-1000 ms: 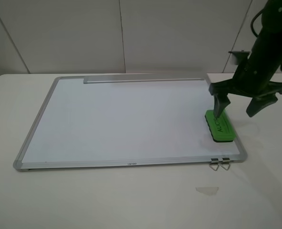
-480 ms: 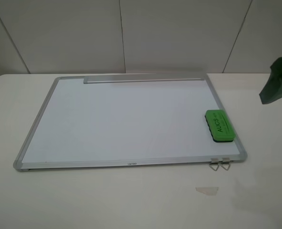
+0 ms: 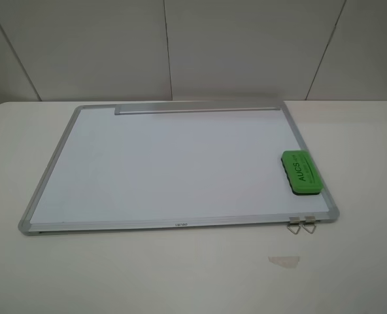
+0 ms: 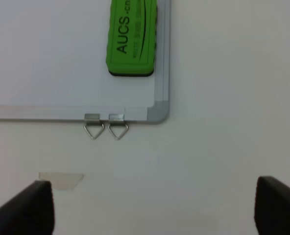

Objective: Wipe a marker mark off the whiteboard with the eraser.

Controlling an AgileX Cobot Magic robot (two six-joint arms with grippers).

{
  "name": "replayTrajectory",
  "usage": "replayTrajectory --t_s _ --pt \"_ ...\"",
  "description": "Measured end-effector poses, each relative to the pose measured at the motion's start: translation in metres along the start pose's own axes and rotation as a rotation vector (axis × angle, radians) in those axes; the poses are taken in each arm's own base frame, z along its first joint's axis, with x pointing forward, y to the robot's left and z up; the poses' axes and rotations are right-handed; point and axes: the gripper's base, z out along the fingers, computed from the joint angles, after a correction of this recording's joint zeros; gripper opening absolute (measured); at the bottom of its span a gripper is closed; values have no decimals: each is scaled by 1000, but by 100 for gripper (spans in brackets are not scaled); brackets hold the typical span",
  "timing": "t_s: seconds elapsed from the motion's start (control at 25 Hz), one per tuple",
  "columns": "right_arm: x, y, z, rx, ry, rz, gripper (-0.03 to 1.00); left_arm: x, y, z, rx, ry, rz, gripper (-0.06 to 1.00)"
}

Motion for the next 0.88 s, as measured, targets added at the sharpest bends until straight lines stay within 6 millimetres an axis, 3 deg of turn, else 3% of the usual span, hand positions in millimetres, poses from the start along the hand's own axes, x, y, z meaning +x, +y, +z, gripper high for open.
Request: replayTrajectory --t_s 0.24,0.64,0.88 --pt "15 -3 -18 -19 -182 6 82 0 0 0 0 0 0 69" --pt "18 -4 -23 -16 -223 16 82 0 0 0 0 0 0 69" --pt "31 -7 -36 62 -338 96 82 0 0 0 0 0 0 69"
